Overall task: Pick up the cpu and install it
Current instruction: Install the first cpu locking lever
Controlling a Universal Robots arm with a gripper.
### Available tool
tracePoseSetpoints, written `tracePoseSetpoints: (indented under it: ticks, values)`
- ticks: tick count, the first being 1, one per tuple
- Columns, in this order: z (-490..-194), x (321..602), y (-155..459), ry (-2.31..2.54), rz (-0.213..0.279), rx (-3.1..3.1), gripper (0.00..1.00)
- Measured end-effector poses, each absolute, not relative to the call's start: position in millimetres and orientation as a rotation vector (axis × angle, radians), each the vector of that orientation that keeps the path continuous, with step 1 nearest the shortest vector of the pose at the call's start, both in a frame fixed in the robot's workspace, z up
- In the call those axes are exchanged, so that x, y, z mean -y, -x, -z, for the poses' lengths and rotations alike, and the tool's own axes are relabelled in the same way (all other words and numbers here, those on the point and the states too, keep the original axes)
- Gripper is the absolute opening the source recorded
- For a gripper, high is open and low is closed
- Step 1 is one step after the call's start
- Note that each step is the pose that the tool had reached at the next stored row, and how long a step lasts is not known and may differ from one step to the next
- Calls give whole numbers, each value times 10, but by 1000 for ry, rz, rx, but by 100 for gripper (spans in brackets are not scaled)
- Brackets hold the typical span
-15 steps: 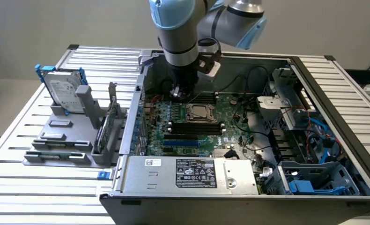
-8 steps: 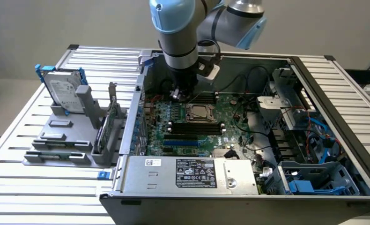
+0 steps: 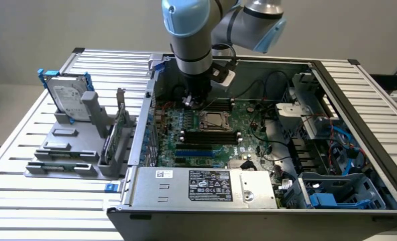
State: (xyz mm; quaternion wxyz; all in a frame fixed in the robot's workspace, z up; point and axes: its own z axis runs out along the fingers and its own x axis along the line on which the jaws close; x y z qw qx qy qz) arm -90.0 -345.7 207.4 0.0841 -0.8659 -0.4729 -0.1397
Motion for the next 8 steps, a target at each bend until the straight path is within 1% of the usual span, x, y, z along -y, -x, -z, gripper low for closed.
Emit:
tracePoseSetpoints:
  ticks: [8]
  values:
    - [-2037, 3451, 901, 2590, 416, 1401, 11]
